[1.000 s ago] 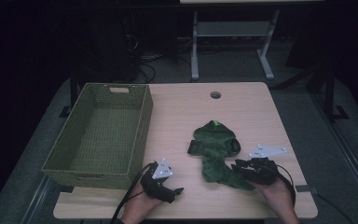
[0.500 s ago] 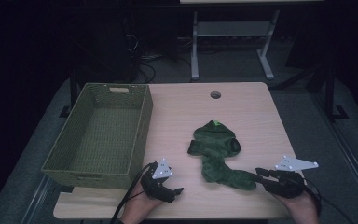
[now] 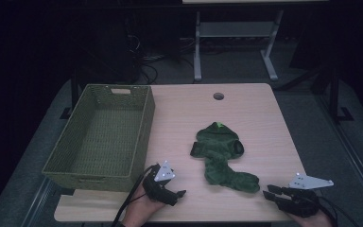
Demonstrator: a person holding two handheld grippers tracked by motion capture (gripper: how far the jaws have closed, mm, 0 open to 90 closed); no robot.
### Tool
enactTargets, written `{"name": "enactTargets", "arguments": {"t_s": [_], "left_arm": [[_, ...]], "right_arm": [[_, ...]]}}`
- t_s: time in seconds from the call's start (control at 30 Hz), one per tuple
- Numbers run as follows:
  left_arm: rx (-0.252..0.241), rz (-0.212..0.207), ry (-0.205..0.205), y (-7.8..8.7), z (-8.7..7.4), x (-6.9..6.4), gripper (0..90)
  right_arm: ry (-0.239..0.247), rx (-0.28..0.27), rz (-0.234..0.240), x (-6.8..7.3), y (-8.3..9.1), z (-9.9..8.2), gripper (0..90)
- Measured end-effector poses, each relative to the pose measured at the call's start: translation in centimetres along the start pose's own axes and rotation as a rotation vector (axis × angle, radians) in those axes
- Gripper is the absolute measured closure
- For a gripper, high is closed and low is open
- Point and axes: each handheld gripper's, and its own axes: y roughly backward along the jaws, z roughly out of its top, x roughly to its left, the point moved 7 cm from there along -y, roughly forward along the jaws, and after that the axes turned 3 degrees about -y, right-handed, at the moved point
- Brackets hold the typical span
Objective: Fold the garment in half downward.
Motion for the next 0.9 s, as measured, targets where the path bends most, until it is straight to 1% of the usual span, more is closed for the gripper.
{"name": "enactTargets", "arguments": {"t_s": [0.03,0.07,0.17,0.3,0.43,0.5,0.6,0.67,0.77,0.9], "left_arm": [[0.0,0.0,0.0,0.0,0.0,0.0,12.5],[0.0,0.0,0.0,0.0,0.0,0.0,12.5],[-0.001,0.001,0.002,0.0,0.0,0.0,12.5],[-0.001,0.0,0.002,0.0,0.0,0.0,12.5],[-0.001,0.001,0.002,0.0,0.0,0.0,12.5],[0.0,0.001,0.002,0.0,0.0,0.0,12.5],[-0.001,0.001,0.001,0.0,0.0,0.0,12.5],[-0.001,0.001,0.002,0.0,0.0,0.0,12.5],[-0.001,0.001,0.001,0.0,0.0,0.0,12.5],[-0.002,0.001,0.003,0.0,0.0,0.0,12.5]], "right_arm": [[-0.003,0.004,0.009,0.1,-0.1,-0.1,65.3],[0.007,0.008,0.015,0.2,-0.2,-0.1,65.1],[0.004,0.01,0.032,0.4,-0.3,-0.1,64.8],[0.01,0.028,0.058,0.6,-1.1,-0.2,63.4],[-0.006,0.048,0.069,0.5,-1.9,0.1,61.7],[-0.01,0.049,0.07,0.4,-2.1,0.2,64.8],[-0.011,0.048,0.081,0.3,-2.3,0.3,71.9],[-0.011,0.05,0.088,0.2,-2.4,0.5,79.3],[-0.012,0.04,0.087,0.1,-2.2,0.7,83.9],[-0.007,0.028,0.093,0.1,-1.9,1.0,85.1]]}}
